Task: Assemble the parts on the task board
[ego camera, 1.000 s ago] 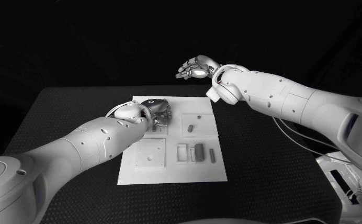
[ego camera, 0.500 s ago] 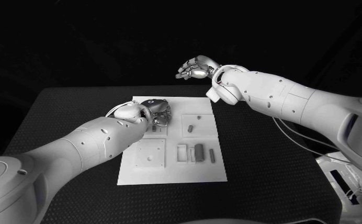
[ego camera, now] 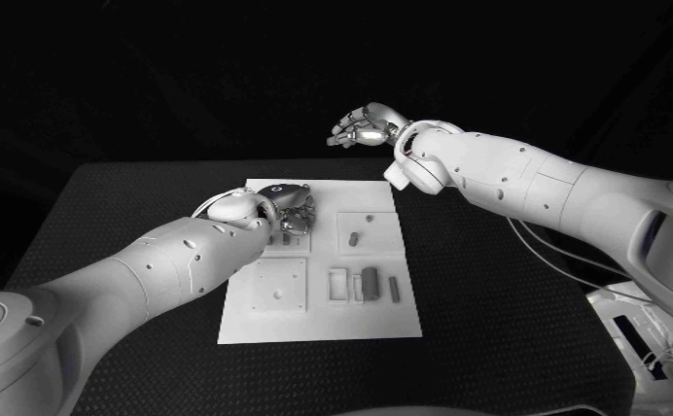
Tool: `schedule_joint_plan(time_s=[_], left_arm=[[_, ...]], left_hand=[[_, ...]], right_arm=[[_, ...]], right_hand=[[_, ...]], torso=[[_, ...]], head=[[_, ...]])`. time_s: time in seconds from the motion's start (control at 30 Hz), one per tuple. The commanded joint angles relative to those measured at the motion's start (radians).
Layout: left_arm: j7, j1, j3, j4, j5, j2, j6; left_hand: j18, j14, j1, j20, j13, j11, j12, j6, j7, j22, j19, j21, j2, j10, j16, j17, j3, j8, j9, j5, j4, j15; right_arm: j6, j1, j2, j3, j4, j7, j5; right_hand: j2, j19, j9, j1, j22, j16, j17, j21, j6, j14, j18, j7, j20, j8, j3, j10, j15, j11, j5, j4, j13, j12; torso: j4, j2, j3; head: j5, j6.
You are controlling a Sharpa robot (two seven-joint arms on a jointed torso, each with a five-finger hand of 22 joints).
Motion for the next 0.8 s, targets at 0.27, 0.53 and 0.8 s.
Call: schedule_joint_plan(time_s=[0.27, 0.53, 0.8], left_arm=[[-0.019, -0.011, -0.006, -0.007, 0.002, -0.009, 0.027], [-0.019, -0.011, -0.006, -0.008, 0.003, -0.008, 0.040], [-0.033, -0.011, -0.006, -0.008, -0.006, -0.005, 0.024]], left_hand=[[0.055, 0.009, -0.006, -0.004, 0.001, 0.002, 0.000, 0.008, 0.009, 0.022, 0.009, 0.008, 0.018, -0.005, 0.007, 0.001, 0.011, 0.005, -0.002, 0.000, 0.003, -0.003], [0.055, 0.009, -0.006, -0.004, -0.001, 0.004, -0.004, 0.007, 0.010, 0.022, 0.009, 0.007, 0.021, -0.017, 0.008, 0.000, 0.015, 0.005, -0.004, 0.000, 0.001, -0.001], [0.057, 0.024, 0.022, -0.010, 0.011, -0.007, 0.018, 0.034, 0.007, 0.023, 0.023, 0.015, 0.039, 0.011, 0.017, 0.001, 0.039, 0.022, -0.001, -0.001, -0.003, -0.012]], right_arm=[[0.003, 0.000, 0.000, 0.001, 0.000, 0.011, 0.000], [0.005, 0.000, 0.000, 0.001, 0.001, 0.012, 0.000], [0.006, 0.000, 0.000, 0.001, 0.002, 0.012, 0.001]], right_hand=[[0.002, 0.008, -0.001, 0.006, 0.002, -0.002, -0.002, -0.006, -0.009, -0.007, -0.012, 0.053, 0.001, 0.003, -0.005, 0.006, -0.003, 0.002, -0.002, -0.001, 0.001, -0.005], [0.002, 0.008, -0.001, 0.006, 0.002, -0.002, -0.002, -0.006, -0.009, -0.007, -0.012, 0.053, 0.001, 0.003, -0.005, 0.006, -0.003, 0.002, -0.002, -0.001, 0.001, -0.005], [0.003, 0.008, -0.001, 0.005, 0.003, -0.001, -0.003, -0.007, -0.009, -0.007, -0.013, 0.053, 0.001, 0.004, -0.005, 0.007, -0.003, 0.002, -0.002, -0.001, 0.001, -0.006]], torso=[[0.0001, 0.000, -0.0010], [-0.0005, 0.001, -0.0001], [-0.0009, 0.001, 0.0003]], head=[[0.000, 0.001], [0.001, 0.002], [0.001, 0.002]])
